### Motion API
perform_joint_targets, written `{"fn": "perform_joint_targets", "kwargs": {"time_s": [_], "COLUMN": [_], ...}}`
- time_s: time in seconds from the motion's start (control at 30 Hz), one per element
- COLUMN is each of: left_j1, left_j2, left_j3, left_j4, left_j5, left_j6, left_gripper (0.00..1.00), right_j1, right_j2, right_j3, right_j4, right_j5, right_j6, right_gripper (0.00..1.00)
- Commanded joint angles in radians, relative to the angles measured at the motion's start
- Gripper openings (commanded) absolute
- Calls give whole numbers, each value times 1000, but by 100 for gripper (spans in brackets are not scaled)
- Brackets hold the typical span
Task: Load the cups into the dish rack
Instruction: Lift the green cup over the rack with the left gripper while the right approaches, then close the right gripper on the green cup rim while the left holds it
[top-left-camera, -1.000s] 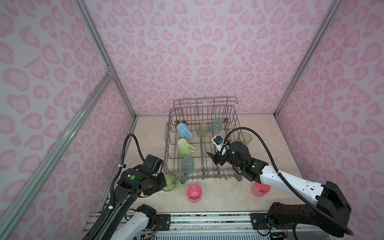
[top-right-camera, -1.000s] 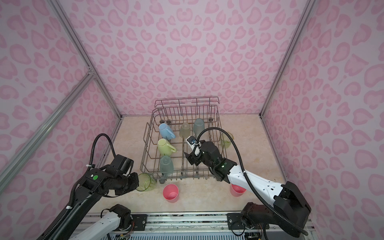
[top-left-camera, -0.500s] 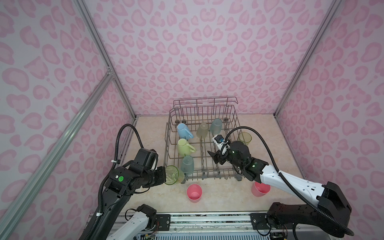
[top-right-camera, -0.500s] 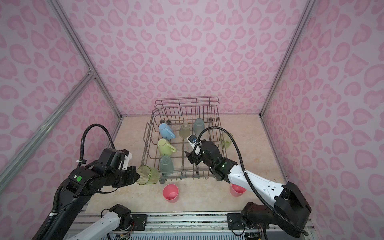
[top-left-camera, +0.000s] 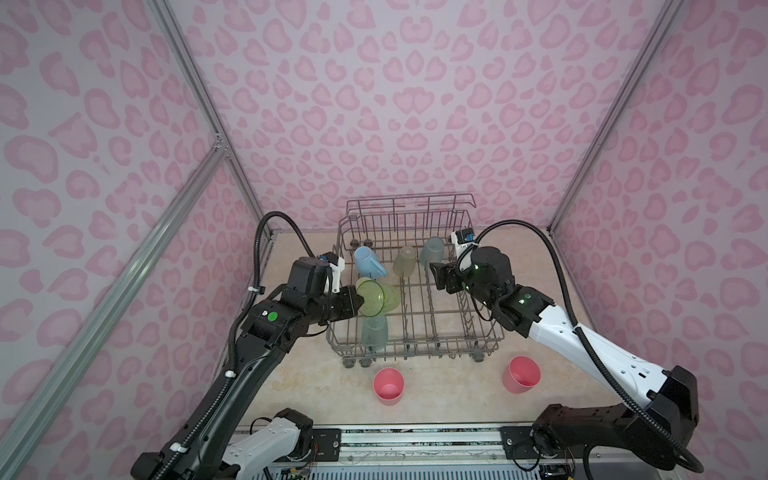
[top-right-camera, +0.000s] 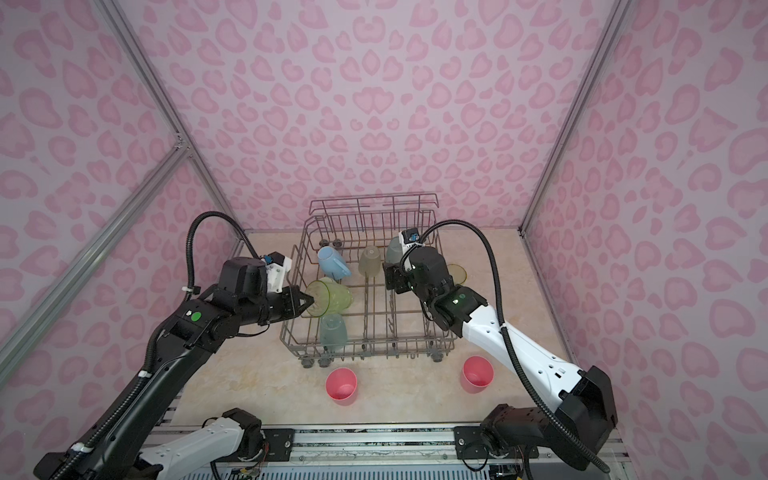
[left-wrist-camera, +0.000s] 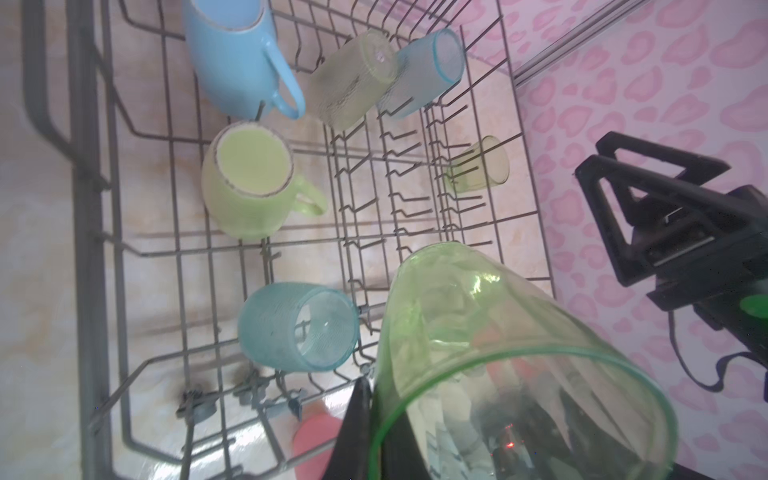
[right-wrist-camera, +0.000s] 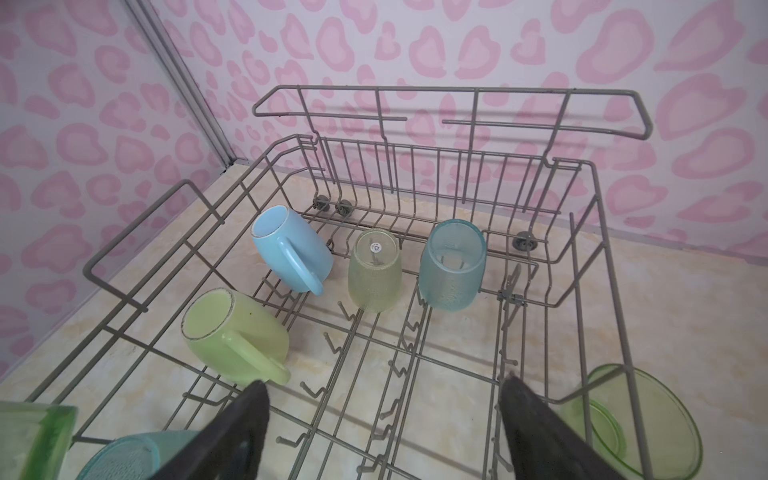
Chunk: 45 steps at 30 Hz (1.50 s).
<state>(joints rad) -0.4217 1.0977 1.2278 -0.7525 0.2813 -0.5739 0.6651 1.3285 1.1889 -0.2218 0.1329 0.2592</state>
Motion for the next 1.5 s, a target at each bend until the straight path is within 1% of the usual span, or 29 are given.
{"fn": "perform_joint_targets", "kwargs": {"time_s": [0.0,0.07,0.13,0.2,0.33,0.4,0.47,0.53,0.6,0.7,0.77,0.9,1.03,1.17,1.3,1.47], "left_j1": [1,1,1,1,1,1,1,1,1,1,1,4,6,6,6,6], "left_j2": [70,120,163,205,279,309,337,354,376,414,437,493,544,607,663,694], "left_j3": [55,82,98,110,151,156,163,151,148,160,171,209,240,295,349,367], "left_j4": [198,248,302,362,457,530,587,665,725,787,817,854,899,936,983,1018], "left_j5": [61,84,100,105,116,114,122,116,112,123,142,186,228,295,341,367], "left_j6": [37,42,41,49,68,68,71,66,71,77,80,92,91,76,59,42], "left_gripper": [3,3,3,3,3,3,3,3,3,3,3,3,3,3,3,3], "right_j1": [-9,-31,-68,-118,-205,-250,-289,-330,-367,-394,-395,-400,-401,-405,-404,-397], "right_j2": [19,31,42,54,75,93,106,118,137,183,202,227,242,258,263,267], "right_j3": [52,86,109,126,154,172,171,157,142,166,182,186,172,158,164,160], "right_j4": [-150,-184,-203,-205,-184,-170,-132,-58,25,108,150,252,365,482,510,525], "right_j5": [43,33,-8,-83,-232,-301,-362,-451,-531,-635,-671,-722,-730,-737,-739,-733], "right_j6": [107,156,216,281,373,425,493,586,708,831,878,1003,1124,1253,1296,1324], "right_gripper": [86,86,85,84,83,83,84,83,83,83,83,83,83,83,84,87]}}
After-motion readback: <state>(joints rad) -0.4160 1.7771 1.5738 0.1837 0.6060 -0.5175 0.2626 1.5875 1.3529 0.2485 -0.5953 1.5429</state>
